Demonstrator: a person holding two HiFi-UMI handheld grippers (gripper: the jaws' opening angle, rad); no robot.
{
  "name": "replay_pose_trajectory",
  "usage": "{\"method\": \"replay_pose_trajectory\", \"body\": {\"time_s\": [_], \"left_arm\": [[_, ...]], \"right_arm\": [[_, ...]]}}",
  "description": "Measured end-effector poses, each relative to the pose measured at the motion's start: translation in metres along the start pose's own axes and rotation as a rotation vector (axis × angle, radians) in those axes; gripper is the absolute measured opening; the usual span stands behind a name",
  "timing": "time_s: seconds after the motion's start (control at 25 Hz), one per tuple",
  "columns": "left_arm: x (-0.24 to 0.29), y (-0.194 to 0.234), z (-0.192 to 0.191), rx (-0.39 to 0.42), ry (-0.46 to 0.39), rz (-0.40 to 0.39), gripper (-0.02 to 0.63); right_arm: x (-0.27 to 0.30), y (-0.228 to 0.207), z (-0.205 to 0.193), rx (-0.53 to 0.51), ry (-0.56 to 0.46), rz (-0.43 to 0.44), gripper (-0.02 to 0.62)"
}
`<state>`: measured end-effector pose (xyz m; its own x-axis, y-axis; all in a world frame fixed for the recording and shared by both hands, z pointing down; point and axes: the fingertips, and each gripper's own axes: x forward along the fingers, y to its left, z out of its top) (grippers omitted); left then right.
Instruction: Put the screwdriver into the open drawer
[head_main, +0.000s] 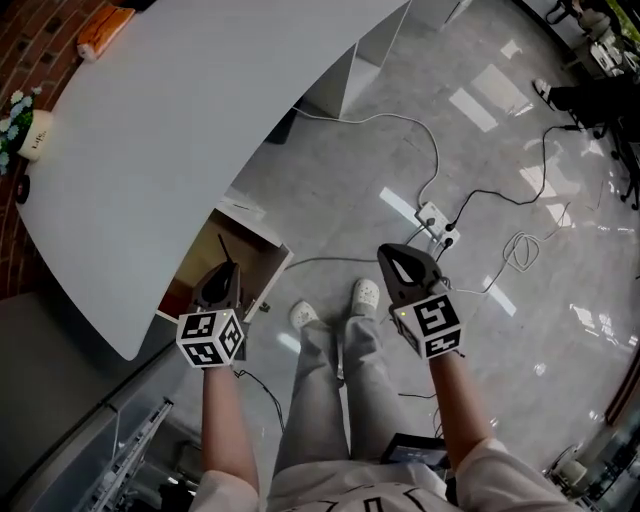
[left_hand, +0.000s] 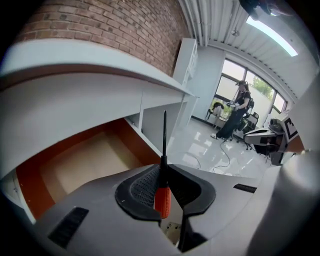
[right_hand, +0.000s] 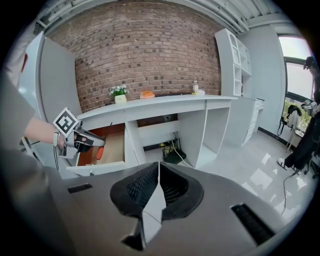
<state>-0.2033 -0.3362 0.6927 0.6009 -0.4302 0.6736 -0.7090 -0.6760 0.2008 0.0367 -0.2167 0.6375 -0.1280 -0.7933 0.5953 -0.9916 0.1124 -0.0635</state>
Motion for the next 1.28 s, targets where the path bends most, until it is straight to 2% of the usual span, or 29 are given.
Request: {"method": "replay_pose_trajectory", "body": {"time_s": [0.24, 0.44, 0.72, 0.92, 1.28], "left_arm": [[0.031, 0.014, -0.028, -0.045, 0.079, -0.007, 0.061], [0.051, 0.022, -0.045, -0.032, 0.158, -0.014, 0.061], [0.074, 0.043, -0.069, -0.105, 0.298, 0.021, 0.061], [0.088, 0.051, -0.084, -0.098, 0.375, 0.027, 0.061], [0.102, 0.060, -0.093, -0.073, 0.397, 0.050, 0.066]], "right_arm": [[0.026, 0.007, -0.029, -0.029, 0.042, 0.043, 0.023], [0.045, 0.006, -0.027, -0.044, 0.030, 0.058, 0.023], [0.061, 0.009, -0.029, -0.055, 0.038, 0.082, 0.023], [0.066, 0.008, -0.035, -0.041, 0.050, 0.086, 0.023], [0.072, 0.009, -0.040, -0.034, 0.068, 0.096, 0.023]]}}
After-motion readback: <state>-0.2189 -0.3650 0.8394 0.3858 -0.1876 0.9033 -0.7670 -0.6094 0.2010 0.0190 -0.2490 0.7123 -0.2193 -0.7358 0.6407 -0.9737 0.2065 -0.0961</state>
